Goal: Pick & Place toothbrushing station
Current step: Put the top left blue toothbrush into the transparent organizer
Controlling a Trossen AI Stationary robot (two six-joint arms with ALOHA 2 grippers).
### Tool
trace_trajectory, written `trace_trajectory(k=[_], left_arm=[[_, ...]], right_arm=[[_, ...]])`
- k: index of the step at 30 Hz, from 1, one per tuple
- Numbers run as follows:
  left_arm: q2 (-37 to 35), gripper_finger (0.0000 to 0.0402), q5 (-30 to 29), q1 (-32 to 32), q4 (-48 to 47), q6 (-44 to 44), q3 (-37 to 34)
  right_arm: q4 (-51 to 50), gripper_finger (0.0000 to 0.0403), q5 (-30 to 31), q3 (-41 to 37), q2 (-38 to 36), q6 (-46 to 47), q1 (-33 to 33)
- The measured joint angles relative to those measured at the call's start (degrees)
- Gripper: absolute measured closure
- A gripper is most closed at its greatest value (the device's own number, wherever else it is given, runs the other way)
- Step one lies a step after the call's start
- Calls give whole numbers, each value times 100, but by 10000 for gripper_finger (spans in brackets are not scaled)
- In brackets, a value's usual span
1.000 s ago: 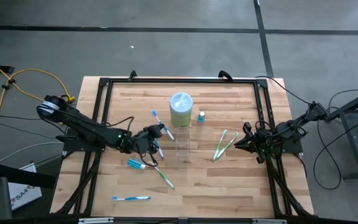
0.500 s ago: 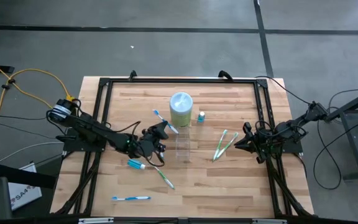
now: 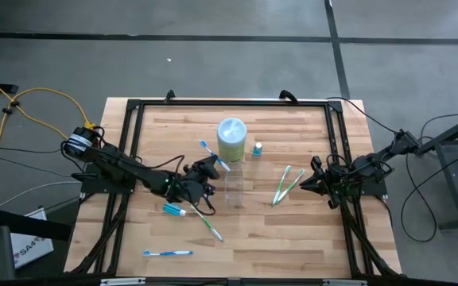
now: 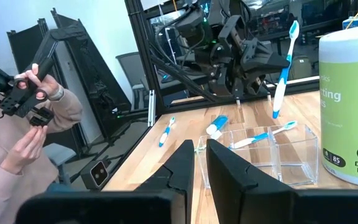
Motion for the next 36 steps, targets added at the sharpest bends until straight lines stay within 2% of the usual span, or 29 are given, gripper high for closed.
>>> trace_trajectory(k=[24,31,36], left_arm=[[742,399,243,63,-83,84,124],[745,399,383,66,-155,60,124],[745,381,552,109,-147,54,124]], right_arm=[[0,366,0,0,-1,0,1],[0,366,0,0,-2,-2,0],[1,366,0,0,-2,-2,2]])
